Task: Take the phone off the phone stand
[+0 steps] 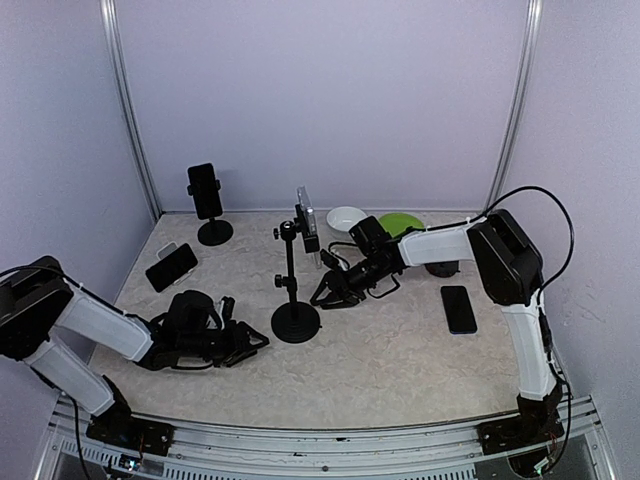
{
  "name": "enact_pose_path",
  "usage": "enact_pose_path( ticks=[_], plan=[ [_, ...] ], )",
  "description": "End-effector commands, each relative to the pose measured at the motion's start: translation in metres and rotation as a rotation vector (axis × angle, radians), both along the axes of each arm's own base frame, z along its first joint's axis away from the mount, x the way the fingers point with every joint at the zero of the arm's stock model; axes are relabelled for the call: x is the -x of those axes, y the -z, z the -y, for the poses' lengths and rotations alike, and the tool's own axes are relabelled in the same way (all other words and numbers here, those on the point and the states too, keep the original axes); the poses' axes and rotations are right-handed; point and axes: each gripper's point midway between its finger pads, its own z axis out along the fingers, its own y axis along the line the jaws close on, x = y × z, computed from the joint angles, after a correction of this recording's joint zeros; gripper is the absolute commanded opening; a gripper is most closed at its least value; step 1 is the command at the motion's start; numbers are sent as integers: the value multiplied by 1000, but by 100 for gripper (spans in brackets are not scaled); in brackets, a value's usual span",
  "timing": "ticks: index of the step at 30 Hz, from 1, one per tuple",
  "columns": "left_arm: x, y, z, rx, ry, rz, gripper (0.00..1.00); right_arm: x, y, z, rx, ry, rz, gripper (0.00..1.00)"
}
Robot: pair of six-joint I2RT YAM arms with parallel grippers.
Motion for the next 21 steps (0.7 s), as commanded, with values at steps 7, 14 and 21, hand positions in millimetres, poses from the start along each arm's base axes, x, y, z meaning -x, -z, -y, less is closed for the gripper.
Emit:
enact_pose_path(
  ticks=[7,14,21],
  plan=[
    [-20,10,27,30,10,-27,37,-3,18,-14,-9,5,-17,44],
    [-38,22,39,-19,16,-39,30,15,21,-3,5,2,-27,36],
    [-63,22,55,-51,55,-18,26,34,27,8,17,-6,-43,34]
  ],
)
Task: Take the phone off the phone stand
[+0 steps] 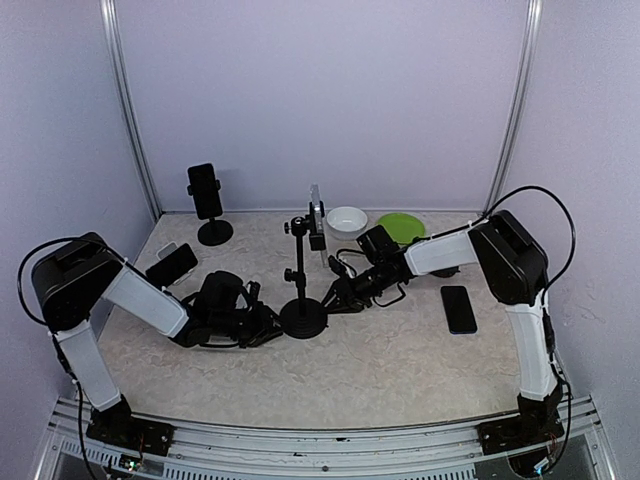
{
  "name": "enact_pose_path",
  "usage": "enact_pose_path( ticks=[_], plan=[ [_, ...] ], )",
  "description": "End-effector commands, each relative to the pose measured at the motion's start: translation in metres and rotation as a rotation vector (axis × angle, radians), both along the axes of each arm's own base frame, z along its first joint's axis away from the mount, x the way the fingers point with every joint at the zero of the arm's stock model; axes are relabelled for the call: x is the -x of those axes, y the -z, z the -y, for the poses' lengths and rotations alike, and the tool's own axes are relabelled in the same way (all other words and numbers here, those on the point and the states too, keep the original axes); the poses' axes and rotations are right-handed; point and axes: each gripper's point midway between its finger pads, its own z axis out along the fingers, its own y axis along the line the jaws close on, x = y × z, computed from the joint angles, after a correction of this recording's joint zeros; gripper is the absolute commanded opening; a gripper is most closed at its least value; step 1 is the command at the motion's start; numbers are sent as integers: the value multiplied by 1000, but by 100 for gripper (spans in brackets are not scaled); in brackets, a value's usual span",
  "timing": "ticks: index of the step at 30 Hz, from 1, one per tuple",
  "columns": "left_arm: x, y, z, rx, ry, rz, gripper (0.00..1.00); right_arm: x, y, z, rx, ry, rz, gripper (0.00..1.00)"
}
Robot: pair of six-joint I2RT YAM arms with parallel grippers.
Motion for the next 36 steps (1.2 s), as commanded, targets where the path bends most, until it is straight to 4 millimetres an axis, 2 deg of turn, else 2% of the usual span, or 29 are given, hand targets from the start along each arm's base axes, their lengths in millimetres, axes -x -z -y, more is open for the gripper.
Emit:
enact_pose_path(
  ticks=[1,9,15,21,27,36],
  plan=[
    [-16,12,9,-75,40,5,26,31,7,0,15,-45,-53,33],
    [-41,14,20,-111,89,29,26,47,0,1,8,-37,-60,32],
    [-49,21,30,-105,153,40,27,59,-4,-6,4,-46,-67,32],
    [-62,24,41,-96,212,60,34,74,0,-15,9,-72,-90,31],
    [-72,33,48,-114,253,66,35,86,-3,-20,-1,-83,-103,31],
    [-90,28,41,-132,241,87,38,87,-3,-17,12,-66,-109,32]
  ],
)
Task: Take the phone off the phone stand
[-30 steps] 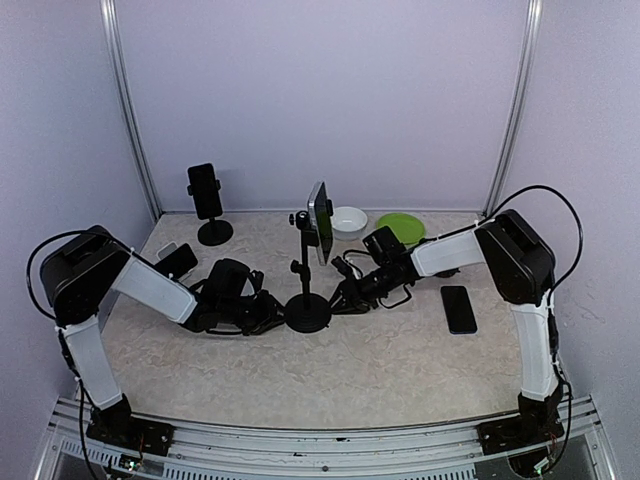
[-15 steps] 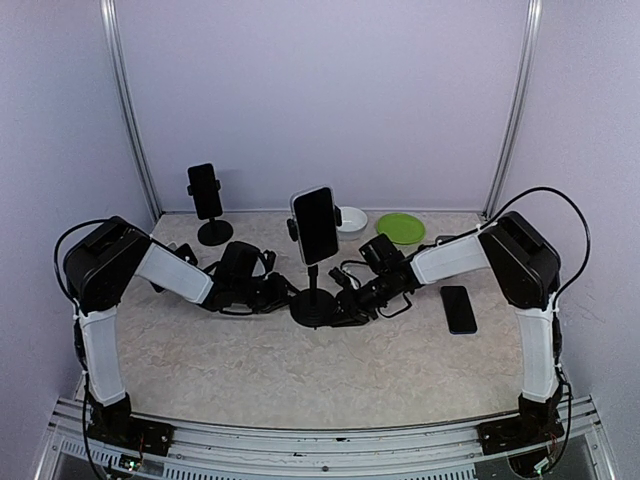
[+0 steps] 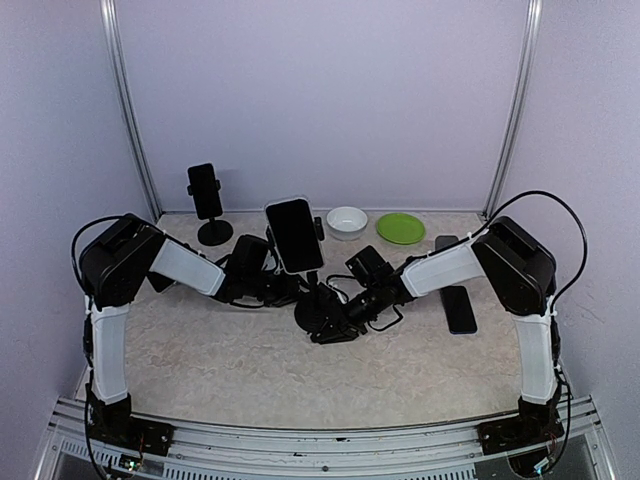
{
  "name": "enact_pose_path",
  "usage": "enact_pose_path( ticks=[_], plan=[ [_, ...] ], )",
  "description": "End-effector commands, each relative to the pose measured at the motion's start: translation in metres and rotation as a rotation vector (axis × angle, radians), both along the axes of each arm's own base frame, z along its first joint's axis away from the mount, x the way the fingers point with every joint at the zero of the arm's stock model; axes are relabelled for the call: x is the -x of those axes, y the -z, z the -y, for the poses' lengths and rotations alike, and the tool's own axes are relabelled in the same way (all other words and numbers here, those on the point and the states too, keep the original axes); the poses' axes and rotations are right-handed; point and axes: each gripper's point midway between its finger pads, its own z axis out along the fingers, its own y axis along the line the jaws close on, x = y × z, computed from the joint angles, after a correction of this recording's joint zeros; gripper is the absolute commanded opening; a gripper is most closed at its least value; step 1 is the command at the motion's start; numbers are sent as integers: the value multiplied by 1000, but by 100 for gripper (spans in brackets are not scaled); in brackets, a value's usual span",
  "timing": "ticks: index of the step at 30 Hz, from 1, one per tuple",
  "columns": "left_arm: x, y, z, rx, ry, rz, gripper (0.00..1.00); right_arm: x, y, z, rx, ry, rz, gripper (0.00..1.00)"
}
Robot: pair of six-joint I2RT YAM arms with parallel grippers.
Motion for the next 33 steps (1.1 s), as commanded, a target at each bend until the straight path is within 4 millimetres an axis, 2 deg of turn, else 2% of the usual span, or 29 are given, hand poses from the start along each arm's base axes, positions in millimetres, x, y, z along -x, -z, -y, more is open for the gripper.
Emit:
enact_pose_path(
  ticks=[1,4,7,12,17,21,26,29,33],
  plan=[
    [10,32,-11,-93,29,-86,39,5,-7,-2,-13,-6,23,32],
    [1,25,-17,-97,14,-70,44,5,-11,1,-11,1,39,34],
    [-12,15,-31,-82,-37,-62,52,3,-21,5,-16,8,64,38],
    [-32,-9,-62,-81,-123,-8,71,-6,-44,11,-36,26,124,50],
    [-48,-33,-95,-98,-189,43,82,-13,-64,20,-43,55,167,66],
    [-56,-50,-123,-111,-247,71,88,-11,-69,32,-31,65,172,72],
    [-59,-75,-150,-141,-288,123,93,-6,-71,56,23,80,188,75],
    [-53,-95,-163,-149,-304,162,99,-10,-85,79,53,115,231,79],
    [-40,-128,-177,-164,-320,229,99,-23,-118,109,50,162,347,82]
  ],
)
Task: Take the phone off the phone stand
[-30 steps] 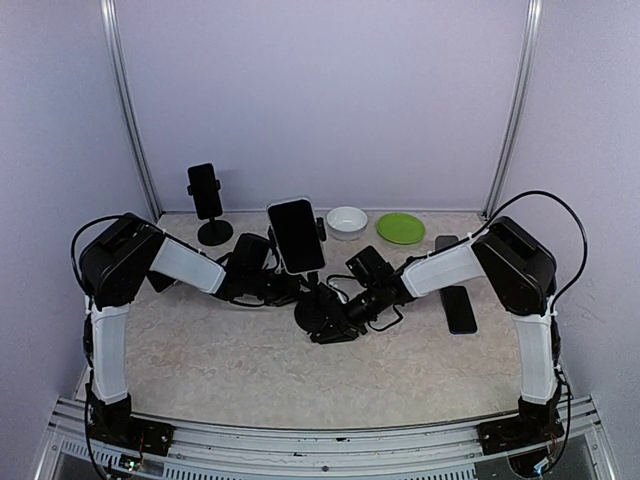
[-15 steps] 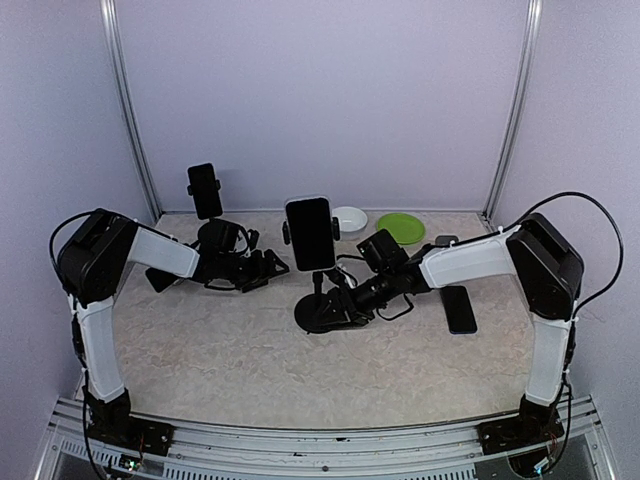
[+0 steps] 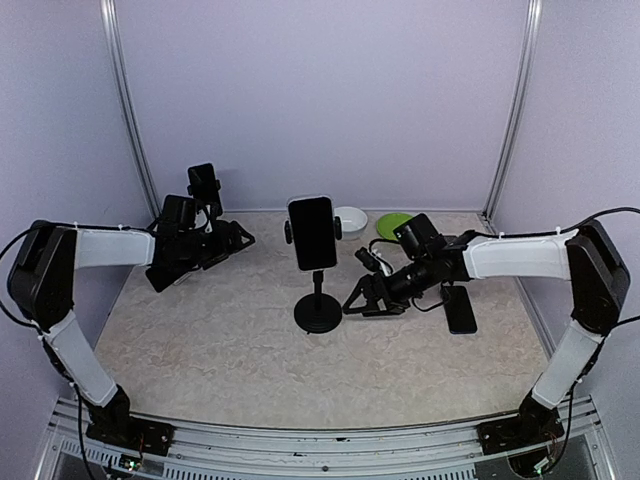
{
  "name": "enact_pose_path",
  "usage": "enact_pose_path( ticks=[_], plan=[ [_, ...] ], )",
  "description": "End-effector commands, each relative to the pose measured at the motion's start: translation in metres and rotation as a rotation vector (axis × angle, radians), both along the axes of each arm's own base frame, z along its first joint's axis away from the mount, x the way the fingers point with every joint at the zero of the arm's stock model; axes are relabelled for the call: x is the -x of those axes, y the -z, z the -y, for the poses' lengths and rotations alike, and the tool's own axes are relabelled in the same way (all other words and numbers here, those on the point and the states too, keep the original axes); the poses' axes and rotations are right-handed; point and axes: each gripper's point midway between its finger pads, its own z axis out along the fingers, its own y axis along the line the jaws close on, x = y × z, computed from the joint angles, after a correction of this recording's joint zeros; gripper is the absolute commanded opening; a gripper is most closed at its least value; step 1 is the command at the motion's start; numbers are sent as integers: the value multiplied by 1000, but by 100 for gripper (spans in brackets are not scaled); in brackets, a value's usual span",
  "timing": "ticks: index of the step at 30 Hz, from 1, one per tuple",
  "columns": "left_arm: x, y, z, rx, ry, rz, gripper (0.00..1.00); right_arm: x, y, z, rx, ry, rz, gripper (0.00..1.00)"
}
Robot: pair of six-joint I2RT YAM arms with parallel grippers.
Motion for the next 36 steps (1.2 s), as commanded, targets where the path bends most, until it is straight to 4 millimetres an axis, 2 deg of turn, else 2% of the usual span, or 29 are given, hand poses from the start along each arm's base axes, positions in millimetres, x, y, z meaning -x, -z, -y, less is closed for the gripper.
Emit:
enact_pose_path(
  ticks=[1,5,9,13,15,19,23,36],
  plan=[
    [17,-36,-16,-56,-5,79,99,-15,-48,36,0,40,173,82],
    [36,-67,-19,-37,-6,129,99,-29,-113,48,-80,12,389,85],
    [55,-100,-19,-33,-66,177,99,-39,-172,45,-134,-55,596,88],
    [80,-140,-7,-11,-112,253,99,-42,-213,33,-193,-151,733,88],
    [94,-150,7,-19,-105,277,99,-42,-226,29,-213,-194,791,88],
    [110,-158,22,-33,-106,280,99,-37,-231,22,-242,-297,818,88],
    [118,-165,32,-31,-117,294,99,-29,-236,15,-316,-353,817,88],
    [118,-171,40,-14,-102,312,99,-25,-207,-30,-296,-481,781,84]
  ],
)
